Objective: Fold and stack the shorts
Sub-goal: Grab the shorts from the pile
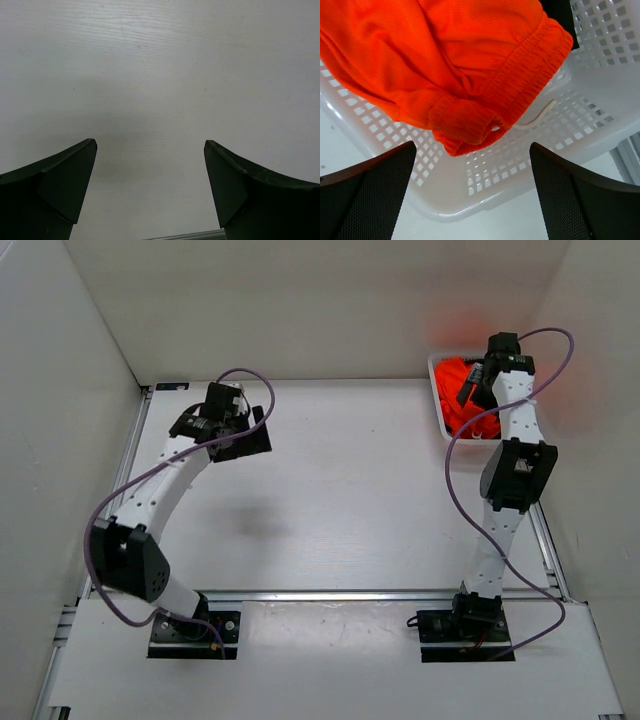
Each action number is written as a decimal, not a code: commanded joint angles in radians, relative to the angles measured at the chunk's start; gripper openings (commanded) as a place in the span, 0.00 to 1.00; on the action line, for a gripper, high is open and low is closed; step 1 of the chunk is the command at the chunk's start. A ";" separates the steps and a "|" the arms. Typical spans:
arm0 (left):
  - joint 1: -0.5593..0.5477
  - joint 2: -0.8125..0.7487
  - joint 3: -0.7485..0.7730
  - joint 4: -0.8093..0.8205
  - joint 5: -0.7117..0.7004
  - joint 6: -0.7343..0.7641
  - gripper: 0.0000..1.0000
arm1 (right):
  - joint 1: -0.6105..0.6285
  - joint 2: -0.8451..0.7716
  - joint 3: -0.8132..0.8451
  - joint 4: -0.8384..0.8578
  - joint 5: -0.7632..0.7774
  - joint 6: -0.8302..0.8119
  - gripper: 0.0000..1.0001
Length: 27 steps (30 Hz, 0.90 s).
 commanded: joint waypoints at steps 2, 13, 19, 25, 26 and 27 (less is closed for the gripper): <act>0.002 0.068 0.037 0.007 0.011 0.014 1.00 | 0.003 0.018 0.047 0.040 0.038 -0.044 0.99; 0.002 0.166 0.084 0.007 -0.018 0.014 1.00 | 0.003 0.144 0.104 0.107 -0.116 -0.053 0.67; 0.002 0.166 0.084 -0.004 -0.039 -0.006 1.00 | 0.003 0.012 0.051 0.120 -0.117 0.039 0.00; 0.002 0.165 0.103 -0.050 -0.085 -0.015 1.00 | 0.035 -0.241 0.086 0.190 -0.171 -0.002 0.00; 0.002 0.179 0.127 -0.074 -0.108 -0.033 1.00 | 0.056 -0.328 0.086 0.210 -0.223 -0.016 0.00; 0.018 0.192 0.144 -0.101 -0.123 -0.048 1.00 | 0.070 -0.375 0.086 0.265 -0.309 -0.041 0.00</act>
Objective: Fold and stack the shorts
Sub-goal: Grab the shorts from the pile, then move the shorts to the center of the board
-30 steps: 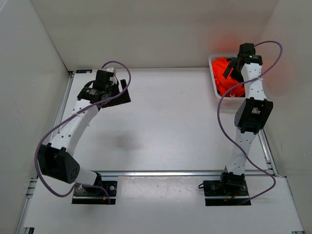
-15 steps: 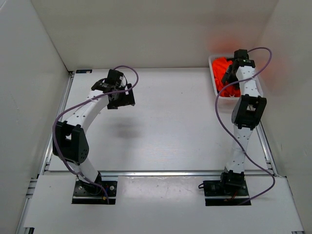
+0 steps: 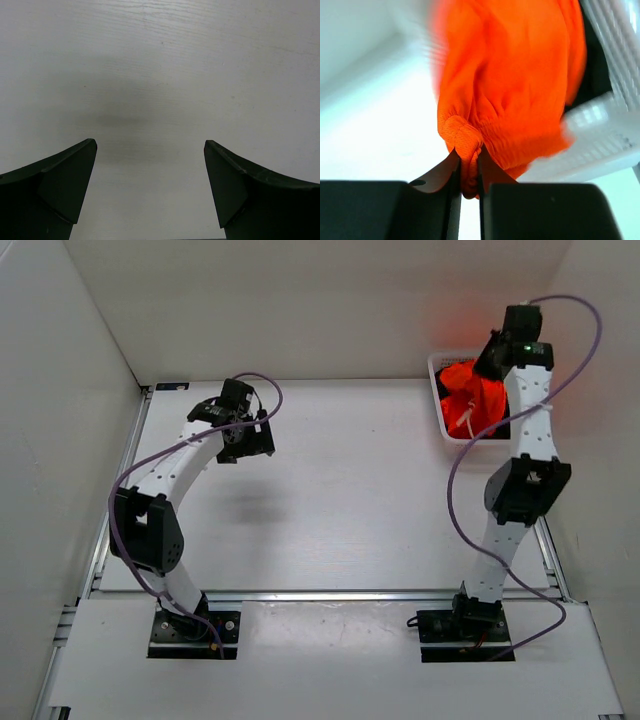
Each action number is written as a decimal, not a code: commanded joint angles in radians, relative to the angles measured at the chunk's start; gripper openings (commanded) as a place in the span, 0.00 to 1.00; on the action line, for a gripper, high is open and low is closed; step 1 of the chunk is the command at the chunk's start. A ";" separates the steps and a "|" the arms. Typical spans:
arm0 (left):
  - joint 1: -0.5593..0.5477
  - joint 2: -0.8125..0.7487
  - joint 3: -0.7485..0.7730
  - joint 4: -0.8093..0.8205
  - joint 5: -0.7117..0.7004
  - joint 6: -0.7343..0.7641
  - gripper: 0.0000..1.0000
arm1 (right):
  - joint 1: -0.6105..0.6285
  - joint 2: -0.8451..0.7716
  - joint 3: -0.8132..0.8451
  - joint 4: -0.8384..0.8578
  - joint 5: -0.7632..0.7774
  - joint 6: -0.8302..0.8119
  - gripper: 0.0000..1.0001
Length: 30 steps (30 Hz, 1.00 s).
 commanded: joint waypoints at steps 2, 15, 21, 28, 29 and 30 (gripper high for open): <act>0.043 0.040 0.106 -0.121 -0.080 -0.043 1.00 | 0.110 -0.382 0.060 0.192 -0.238 -0.079 0.00; 0.244 -0.121 0.115 -0.155 0.121 -0.068 1.00 | 0.557 -0.965 -0.562 0.360 -0.416 -0.023 0.00; 0.217 -0.201 0.111 -0.186 0.050 -0.068 1.00 | 0.650 -1.199 -1.208 0.314 -0.099 0.136 0.25; 0.126 -0.305 -0.131 -0.171 0.064 -0.111 0.81 | 0.465 -1.061 -1.235 0.065 0.038 0.169 0.35; 0.126 -0.321 -0.162 -0.170 0.064 -0.120 0.59 | 0.480 -1.074 -1.250 0.065 0.047 0.169 0.33; 0.117 -0.337 -0.190 -0.170 0.064 -0.120 0.50 | 0.509 -1.100 -1.260 0.065 0.047 0.178 0.33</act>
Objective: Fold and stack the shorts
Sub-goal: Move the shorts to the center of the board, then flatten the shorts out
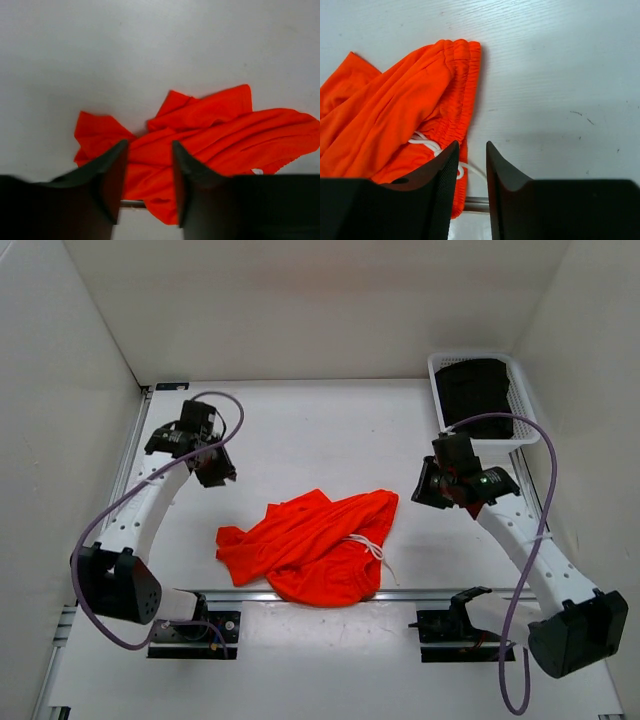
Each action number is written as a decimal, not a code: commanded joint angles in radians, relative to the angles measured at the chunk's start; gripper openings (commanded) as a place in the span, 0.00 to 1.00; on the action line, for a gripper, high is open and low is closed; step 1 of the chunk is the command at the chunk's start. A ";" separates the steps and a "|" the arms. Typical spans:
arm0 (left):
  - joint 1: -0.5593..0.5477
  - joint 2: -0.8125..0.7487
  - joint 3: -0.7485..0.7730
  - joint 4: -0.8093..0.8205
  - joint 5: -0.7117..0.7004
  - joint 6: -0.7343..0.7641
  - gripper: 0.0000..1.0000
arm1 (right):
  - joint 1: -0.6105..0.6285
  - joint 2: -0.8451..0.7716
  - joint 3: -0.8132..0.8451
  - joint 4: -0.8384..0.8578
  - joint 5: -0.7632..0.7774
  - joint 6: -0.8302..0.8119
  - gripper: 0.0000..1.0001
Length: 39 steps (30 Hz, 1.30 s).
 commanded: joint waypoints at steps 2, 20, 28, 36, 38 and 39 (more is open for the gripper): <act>-0.007 -0.097 -0.158 -0.026 -0.001 -0.059 0.30 | 0.069 -0.083 0.000 -0.027 0.078 0.040 0.28; -0.285 -0.316 -0.781 0.155 0.184 -0.486 0.78 | 0.113 0.332 -0.007 0.235 -0.157 0.305 0.66; -0.285 -0.175 -0.739 0.199 0.088 -0.466 0.47 | 0.123 0.579 0.154 0.243 -0.070 0.293 0.39; -0.214 -0.124 -0.602 0.132 -0.008 -0.382 0.10 | 0.141 0.618 0.294 0.169 0.035 0.228 0.00; -0.173 -0.115 -0.467 0.064 -0.055 -0.334 0.10 | 0.141 0.618 0.372 0.143 0.056 0.206 0.00; -0.157 -0.106 -0.409 0.049 -0.072 -0.307 0.10 | 0.127 0.618 0.410 0.143 0.056 0.194 0.00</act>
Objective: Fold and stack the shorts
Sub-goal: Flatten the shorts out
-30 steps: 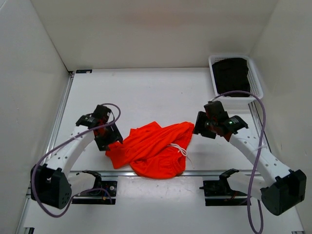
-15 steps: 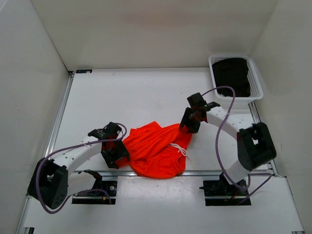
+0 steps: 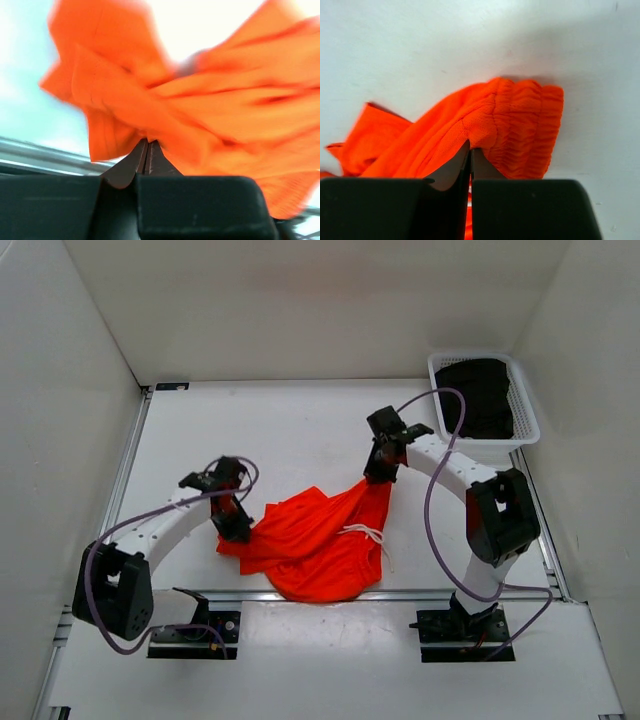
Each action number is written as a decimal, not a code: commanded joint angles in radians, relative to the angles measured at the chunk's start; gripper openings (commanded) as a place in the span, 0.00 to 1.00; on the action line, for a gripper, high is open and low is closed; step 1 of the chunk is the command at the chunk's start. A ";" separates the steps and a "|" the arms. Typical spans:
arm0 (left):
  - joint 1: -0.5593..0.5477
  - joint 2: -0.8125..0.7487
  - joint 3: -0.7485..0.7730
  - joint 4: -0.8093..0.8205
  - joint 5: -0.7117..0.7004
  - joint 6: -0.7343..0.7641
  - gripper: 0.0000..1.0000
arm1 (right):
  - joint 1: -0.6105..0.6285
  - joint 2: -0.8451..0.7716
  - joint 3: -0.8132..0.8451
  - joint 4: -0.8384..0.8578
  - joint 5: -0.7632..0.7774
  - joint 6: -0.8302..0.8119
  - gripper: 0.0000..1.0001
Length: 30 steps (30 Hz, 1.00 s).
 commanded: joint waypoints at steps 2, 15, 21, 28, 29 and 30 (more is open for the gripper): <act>0.117 0.041 0.374 -0.064 -0.080 0.187 0.10 | -0.030 -0.022 0.274 -0.032 0.075 -0.096 0.00; 0.345 0.224 1.272 -0.221 0.000 0.332 0.10 | -0.012 -0.186 0.665 -0.017 0.239 -0.324 0.00; 0.314 -0.019 0.766 -0.113 0.074 0.341 0.10 | 0.123 -0.583 -0.064 0.203 0.453 -0.370 0.00; 0.283 -0.121 0.138 0.046 0.219 0.247 0.58 | 0.346 -0.789 -0.552 -0.024 0.548 0.087 0.69; 0.283 -0.110 0.138 0.046 0.209 0.247 0.58 | 0.346 -0.789 -0.552 -0.062 0.549 0.147 0.70; 0.283 -0.101 0.138 0.046 0.200 0.247 0.57 | 0.356 -0.789 -0.552 -0.088 0.549 0.193 0.70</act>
